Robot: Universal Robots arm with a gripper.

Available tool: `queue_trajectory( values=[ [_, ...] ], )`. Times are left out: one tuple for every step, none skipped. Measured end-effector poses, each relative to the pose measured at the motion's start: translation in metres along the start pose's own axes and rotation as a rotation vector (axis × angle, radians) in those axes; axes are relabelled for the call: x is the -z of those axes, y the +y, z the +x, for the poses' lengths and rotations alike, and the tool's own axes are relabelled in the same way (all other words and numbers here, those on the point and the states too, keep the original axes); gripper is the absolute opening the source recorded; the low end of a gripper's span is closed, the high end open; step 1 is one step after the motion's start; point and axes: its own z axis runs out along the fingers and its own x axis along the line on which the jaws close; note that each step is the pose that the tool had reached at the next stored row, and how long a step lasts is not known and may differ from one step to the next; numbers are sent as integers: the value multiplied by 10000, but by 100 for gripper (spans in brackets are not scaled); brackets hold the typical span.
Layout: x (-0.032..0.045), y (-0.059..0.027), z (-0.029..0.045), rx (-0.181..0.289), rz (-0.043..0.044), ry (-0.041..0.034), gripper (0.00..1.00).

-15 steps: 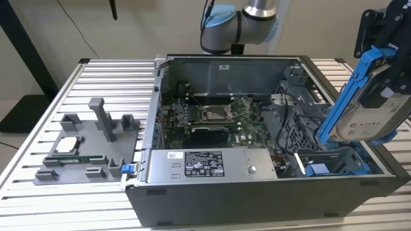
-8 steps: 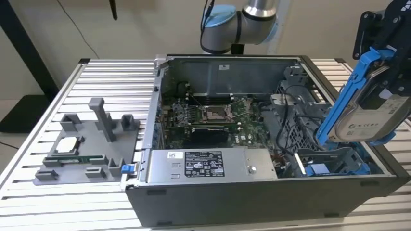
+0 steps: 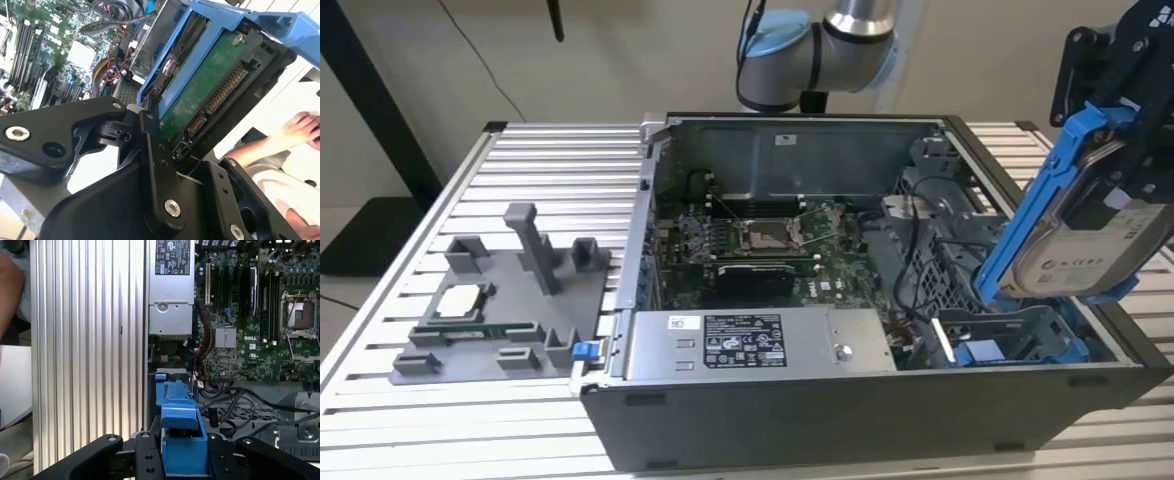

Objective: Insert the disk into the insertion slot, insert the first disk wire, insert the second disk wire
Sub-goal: 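Insert the disk into the insertion slot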

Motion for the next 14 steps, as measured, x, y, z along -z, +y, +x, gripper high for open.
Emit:
queue_trajectory(
  values=[
    [-4, 1, 0, 0, -3, 1, 0],
    [-9, 1, -1, 0, -6, 0, 0],
    [-14, 2, -1, 0, -9, 0, 0],
    [-18, 2, -1, 0, -12, 1, 0],
    [-23, 3, -1, 0, -15, 0, 0],
    [-28, 4, -1, 0, -18, 0, 0],
    [-32, 4, -1, 1, -21, 0, 0],
    [-37, 5, -1, 1, -25, 1, 0],
    [-41, 5, -2, 2, -29, 2, 0],
    [-47, 5, -1, 1, -34, 0, 0],
    [-51, 5, -2, 2, -38, 0, 0],
    [-56, 6, -2, 2, -44, 1, 0],
    [-60, 6, -2, 2, -49, 1, 0],
    [-65, 6, -2, 2, -55, 1, 0]
  ],
)
